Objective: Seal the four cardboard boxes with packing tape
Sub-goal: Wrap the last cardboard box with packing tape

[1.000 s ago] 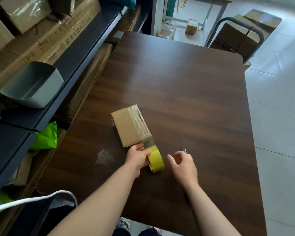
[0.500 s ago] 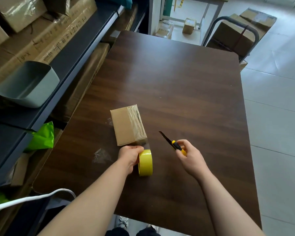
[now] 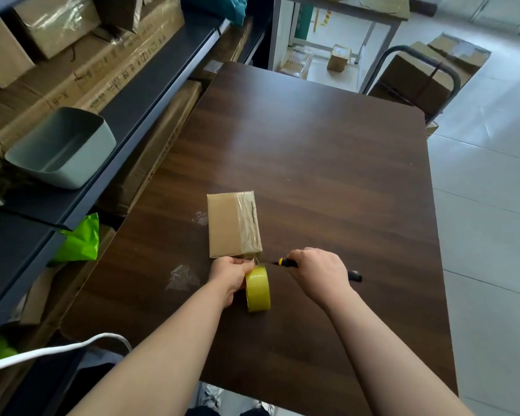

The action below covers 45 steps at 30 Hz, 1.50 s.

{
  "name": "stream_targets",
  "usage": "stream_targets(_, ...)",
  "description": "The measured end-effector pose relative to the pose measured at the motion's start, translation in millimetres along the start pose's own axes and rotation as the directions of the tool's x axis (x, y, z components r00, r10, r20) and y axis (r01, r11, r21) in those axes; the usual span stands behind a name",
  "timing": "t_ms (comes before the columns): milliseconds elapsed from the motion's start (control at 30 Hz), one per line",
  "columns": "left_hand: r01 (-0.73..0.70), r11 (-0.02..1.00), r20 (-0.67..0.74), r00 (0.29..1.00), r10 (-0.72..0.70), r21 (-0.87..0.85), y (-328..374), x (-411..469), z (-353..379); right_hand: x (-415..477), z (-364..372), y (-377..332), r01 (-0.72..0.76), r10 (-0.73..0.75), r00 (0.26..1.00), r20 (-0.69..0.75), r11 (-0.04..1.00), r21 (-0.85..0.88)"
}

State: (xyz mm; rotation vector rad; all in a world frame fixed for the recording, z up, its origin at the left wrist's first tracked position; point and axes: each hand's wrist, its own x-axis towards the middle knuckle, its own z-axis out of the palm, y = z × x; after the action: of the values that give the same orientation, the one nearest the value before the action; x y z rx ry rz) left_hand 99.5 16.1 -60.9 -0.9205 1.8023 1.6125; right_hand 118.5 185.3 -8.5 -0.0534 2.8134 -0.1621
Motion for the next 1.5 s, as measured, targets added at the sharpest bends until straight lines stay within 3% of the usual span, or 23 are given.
stream_targets(67,-0.026,0.999,-0.011,1.0,0.026,0.04,-0.6,2.0,-2.2,0.8,8.5,-1.2,-0.007,0.01,0.999,0.053,0.999,-0.042)
stream_targets(233,-0.052,0.998,-0.054,0.997,0.054,0.042,1.1,6.6,-9.6,-4.1,32.7,15.8,-0.232,0.23,0.973,0.031,0.955,0.184)
stream_targets(433,-0.105,0.986,-0.125,0.985,0.121,0.127,3.2,4.6,-6.6,-5.6,67.7,22.4,-0.386,0.34,0.921,0.191,0.862,0.329)
stream_targets(533,-0.076,0.984,-0.176,0.979,0.104,0.16,5.3,5.3,-6.0,5.6,63.5,3.8,-0.292,0.301,0.951,0.065,0.815,0.501)
stream_targets(633,-0.066,0.983,-0.205,0.974,0.101,0.169,6.4,7.5,-4.6,26.4,46.1,-27.0,-0.135,0.223,0.974,-0.022,0.663,0.736)
stream_targets(767,-0.02,0.983,-0.227,0.972,0.063,0.184,5.2,5.5,-3.3,44.7,37.6,-53.5,-0.17,0.12,0.985,0.125,0.521,0.837)
stream_targets(867,0.153,0.972,-0.291,0.952,-0.097,0.176,-1.4,2.1,-14.9,54.1,47.5,-55.8,-0.261,0.159,0.964,0.211,0.443,0.858)
stream_targets(1033,-0.019,0.934,-0.113,0.992,0.063,0.357,-7.7,-1.6,-32.4,59.6,50.7,-58.8,-0.282,0.16,0.957,0.243,0.31,0.908)
stream_targets(1133,-0.112,0.929,-0.096,0.983,0.155,0.352,-7.9,-7.8,-48.8,60.0,46.8,-59.2,-0.275,0.156,0.959,0.236,0.314,0.909)
stream_targets(1267,-0.137,0.95,-0.25,0.945,0.21,0.28,-4.4,-12.8,-77.1,60.7,37.6,-64.6,-0.254,0.147,0.966,0.215,0.356,0.899)
stream_targets(1367,-0.242,0.945,-0.336,0.891,0.306,0.219,2.8,-16.7,-100.4,61.1,31.3,-68.9,-0.237,0.147,0.97,0.195,0.371,0.898)
stream_targets(1500,-0.383,0.908,-0.366,0.831,0.418,0.167,11.2,-21.6,-128.5,63.5,24.5,-82.4,-0.225,0.238,0.965,0.109,0.541,0.81)
